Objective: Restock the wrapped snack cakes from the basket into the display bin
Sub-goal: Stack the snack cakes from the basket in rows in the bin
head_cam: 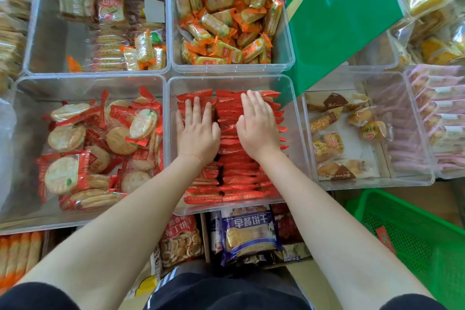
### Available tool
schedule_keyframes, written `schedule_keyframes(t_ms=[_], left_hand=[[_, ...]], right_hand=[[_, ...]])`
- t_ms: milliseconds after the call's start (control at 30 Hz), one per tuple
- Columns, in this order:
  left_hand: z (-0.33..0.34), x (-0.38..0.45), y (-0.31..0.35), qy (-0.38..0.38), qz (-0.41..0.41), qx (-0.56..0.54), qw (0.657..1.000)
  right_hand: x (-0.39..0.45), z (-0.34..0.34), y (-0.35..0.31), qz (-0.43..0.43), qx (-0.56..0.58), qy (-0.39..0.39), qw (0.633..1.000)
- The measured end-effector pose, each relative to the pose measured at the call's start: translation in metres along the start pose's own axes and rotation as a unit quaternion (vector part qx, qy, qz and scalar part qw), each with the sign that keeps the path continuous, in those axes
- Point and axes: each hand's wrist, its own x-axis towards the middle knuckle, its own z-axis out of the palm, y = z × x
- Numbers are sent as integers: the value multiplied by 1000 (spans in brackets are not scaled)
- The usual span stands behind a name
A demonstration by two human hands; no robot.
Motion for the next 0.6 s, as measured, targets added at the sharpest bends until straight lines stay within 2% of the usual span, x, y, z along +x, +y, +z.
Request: schedule_keyframes(t_ms=[67,133,167,233,333,400,467,533,600], left_hand=[[0,-12,7,50,90,23,994],[7,-22,16,42,187,53,980],[12,-25,19,23,205,72,976],[18,-26,20,-7,201,101,974],[22,-28,18,-10,185,112,976],[22,-28,19,-9,177,114,977],[23,-29,20,-8,172,120,978],[24,-30,21,-15,172,125,977],[23,-29,21,-18,172,128,977]], right_hand=[[0,-5,20,45,-12,-7,999],[-5,-1,33,53,-33,-59,996],[-8,2,36,47,-44,-76,995],[-11,6,41,50,-54,-95,993],[-10,5,43,93,-44,-100,990],[-5,0,38,101,-29,-55,993],[1,-3,32,67,-34,-8,997],[8,-3,32,32,-45,-29,998],[14,-3,36,49,-53,-70,995]])
